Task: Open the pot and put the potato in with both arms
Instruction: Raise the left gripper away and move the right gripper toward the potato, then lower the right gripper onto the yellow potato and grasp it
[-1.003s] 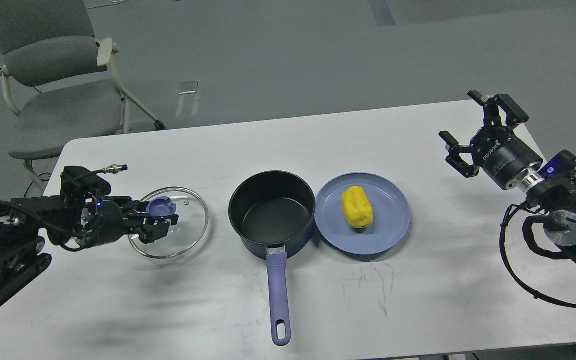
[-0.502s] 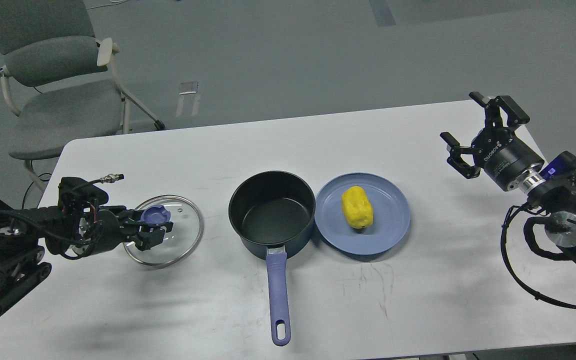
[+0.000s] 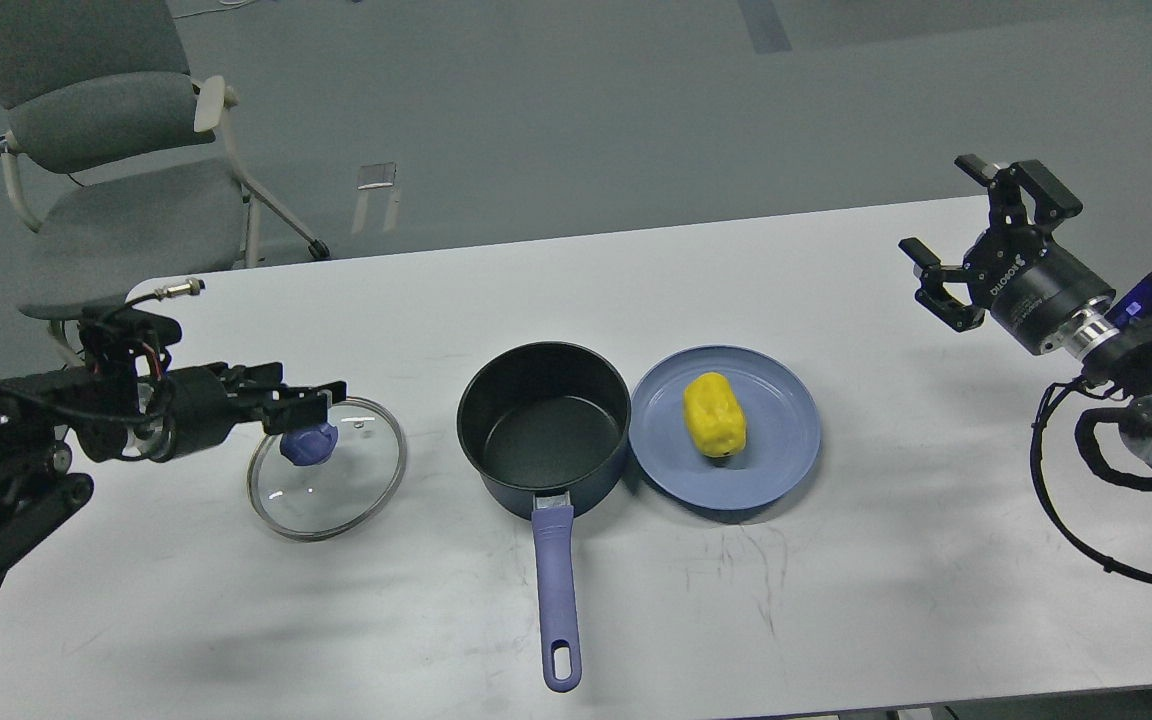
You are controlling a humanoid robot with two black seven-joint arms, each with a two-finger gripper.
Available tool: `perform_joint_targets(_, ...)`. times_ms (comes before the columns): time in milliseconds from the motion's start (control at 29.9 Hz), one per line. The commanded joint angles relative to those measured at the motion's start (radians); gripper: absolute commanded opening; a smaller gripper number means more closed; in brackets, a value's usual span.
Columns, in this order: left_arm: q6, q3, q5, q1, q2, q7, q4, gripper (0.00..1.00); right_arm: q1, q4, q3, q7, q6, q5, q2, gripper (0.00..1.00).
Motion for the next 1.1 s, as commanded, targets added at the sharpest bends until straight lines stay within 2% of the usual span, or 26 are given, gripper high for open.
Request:
perform_joint_targets(0,-0.062,0.001,-0.145,-0.064,0.0,0.0,-0.001,0.98,0.103,0.016,-0.077,0.0,0.0,-0.113,-0.058,1.0)
perform_joint_targets(67,-0.094,0.001,-0.238,-0.104,-0.002,0.0,-0.001,0.98,0.222,0.036,-0.197,0.0,0.0,-0.214,-0.082,1.0)
perform_joint_targets(234,-0.099,0.001,-0.271,-0.136,-0.008,0.0,-0.012,0.98,0.441,0.07,-0.471,0.0,0.0,-0.372,-0.101,1.0)
perform_joint_targets(368,-0.098,-0.003,-0.271,-0.138,-0.008,0.0,-0.013,0.98,0.639,0.097,-0.746,0.0,0.0,-0.529,-0.049,1.0)
perform_joint_targets(502,-0.099,-0.008,-0.274,-0.138,-0.006,0.0,-0.016,0.98,0.735,0.099,-0.896,0.0,0.0,-0.641,0.012,1.0)
perform_joint_targets(802,-0.101,-0.009,-0.364,-0.156,-0.01,0.0,-0.024,0.98,0.801,0.053,-1.148,0.0,0.0,-0.744,0.186,1.0)
perform_joint_targets(1070,-0.101,-0.009,-0.366,-0.168,-0.01,0.0,-0.025,0.98,0.802,0.008,-1.227,0.0,0.0,-0.764,0.289,1.0)
